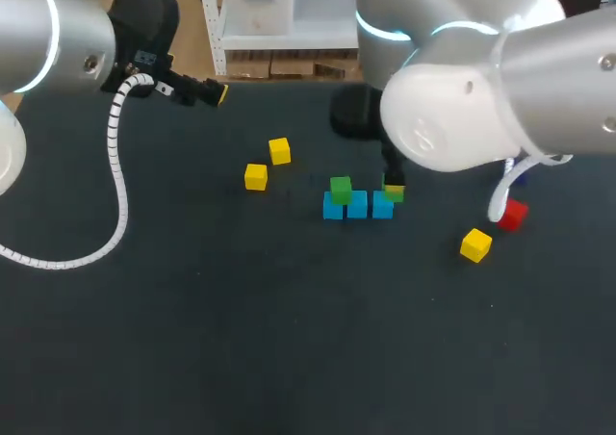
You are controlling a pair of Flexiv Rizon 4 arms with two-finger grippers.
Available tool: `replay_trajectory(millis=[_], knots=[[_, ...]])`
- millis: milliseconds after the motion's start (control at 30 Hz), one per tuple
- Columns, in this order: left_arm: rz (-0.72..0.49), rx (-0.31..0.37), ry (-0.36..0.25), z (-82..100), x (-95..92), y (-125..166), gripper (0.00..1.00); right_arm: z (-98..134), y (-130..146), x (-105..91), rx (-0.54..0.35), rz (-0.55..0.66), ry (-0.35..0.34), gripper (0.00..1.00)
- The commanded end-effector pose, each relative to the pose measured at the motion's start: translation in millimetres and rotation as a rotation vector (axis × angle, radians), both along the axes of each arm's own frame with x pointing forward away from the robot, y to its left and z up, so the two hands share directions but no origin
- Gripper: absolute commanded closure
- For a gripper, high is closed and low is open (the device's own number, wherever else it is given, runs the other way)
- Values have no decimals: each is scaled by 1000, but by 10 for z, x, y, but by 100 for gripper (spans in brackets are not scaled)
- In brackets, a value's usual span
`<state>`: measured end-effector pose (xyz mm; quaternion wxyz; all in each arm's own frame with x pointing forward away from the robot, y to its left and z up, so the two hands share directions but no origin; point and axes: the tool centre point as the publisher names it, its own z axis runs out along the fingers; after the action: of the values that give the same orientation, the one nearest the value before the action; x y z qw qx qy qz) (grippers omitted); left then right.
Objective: Place the blue cubes, place green cubes on the blue cubes, place the yellow cubes on the green cubes, then place the red cubes on the yellow cubes, and place purple cube on the red cubes.
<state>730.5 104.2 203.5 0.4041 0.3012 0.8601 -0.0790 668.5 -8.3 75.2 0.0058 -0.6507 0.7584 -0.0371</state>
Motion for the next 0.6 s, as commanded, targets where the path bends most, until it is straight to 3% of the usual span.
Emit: replay_trajectory(millis=[33,233,600], knots=[[-2,-1,0,-2,3,6,0,-47,29,76,11,-12,-8,100],[-2,-1,0,-2,3,6,0,-66,45,134,15,-18,-23,100],[-2,-1,0,-2,3,6,0,-171,91,94,32,54,25,100]])
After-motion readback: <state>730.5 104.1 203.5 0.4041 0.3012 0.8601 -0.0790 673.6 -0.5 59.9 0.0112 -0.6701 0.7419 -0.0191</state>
